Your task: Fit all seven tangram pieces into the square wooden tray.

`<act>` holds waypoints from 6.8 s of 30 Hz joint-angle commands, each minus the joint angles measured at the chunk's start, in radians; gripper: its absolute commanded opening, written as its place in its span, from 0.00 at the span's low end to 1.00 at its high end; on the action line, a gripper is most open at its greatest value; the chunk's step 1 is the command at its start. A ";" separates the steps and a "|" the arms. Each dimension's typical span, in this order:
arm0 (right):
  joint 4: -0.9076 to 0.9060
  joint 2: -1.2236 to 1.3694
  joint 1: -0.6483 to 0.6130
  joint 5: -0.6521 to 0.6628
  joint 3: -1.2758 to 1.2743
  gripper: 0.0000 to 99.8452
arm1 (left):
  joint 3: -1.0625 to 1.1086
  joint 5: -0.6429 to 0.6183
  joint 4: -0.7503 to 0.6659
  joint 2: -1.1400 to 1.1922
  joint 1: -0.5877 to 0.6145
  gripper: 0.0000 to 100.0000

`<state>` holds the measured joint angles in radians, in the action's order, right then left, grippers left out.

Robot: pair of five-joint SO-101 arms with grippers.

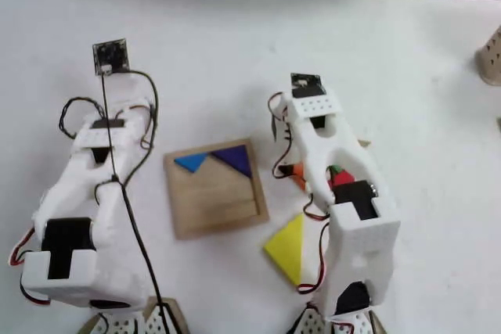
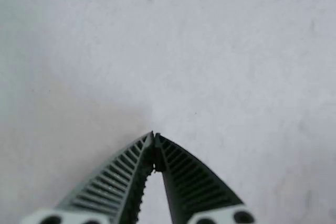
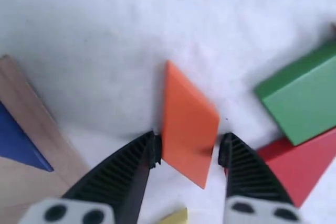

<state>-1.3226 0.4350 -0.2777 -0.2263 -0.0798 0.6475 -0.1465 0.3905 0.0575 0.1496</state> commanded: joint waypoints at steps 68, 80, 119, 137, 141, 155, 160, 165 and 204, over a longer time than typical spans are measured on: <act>0.358 -0.472 -0.410 0.259 -0.431 0.27 | -0.043 0.008 -0.005 -0.005 0.001 0.02; 0.165 -0.771 -0.189 0.367 -0.551 0.16 | -0.035 0.008 -0.003 -0.005 -0.002 0.02; 0.716 -1.049 0.340 0.433 -0.968 0.04 | 0.439 0.006 0.219 -0.519 -0.450 0.02; 0.441 -1.049 0.828 0.595 -1.007 0.03 | 0.453 0.170 0.210 -0.519 -0.527 0.02; 0.464 -1.041 0.967 0.594 -1.011 0.03 | 0.433 0.170 0.209 -0.519 -0.524 0.02; 0.697 -1.044 0.881 0.600 -1.108 0.03 | 0.298 0.169 0.299 -0.349 -0.590 0.02; 0.697 -1.049 0.875 0.597 -1.108 0.03 | 0.198 0.169 0.353 -0.229 -0.590 0.02; 0.697 -1.050 0.875 0.600 -1.106 0.03 | 0.160 0.170 0.376 -0.194 -0.596 0.02; 0.699 -1.043 0.881 0.601 -1.108 0.03 | 0.173 0.170 0.325 -0.197 -0.664 0.02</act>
<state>-0.6414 -0.5854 0.5953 0.3629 -1.1937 0.8454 0.0176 0.6989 -0.1266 -0.5378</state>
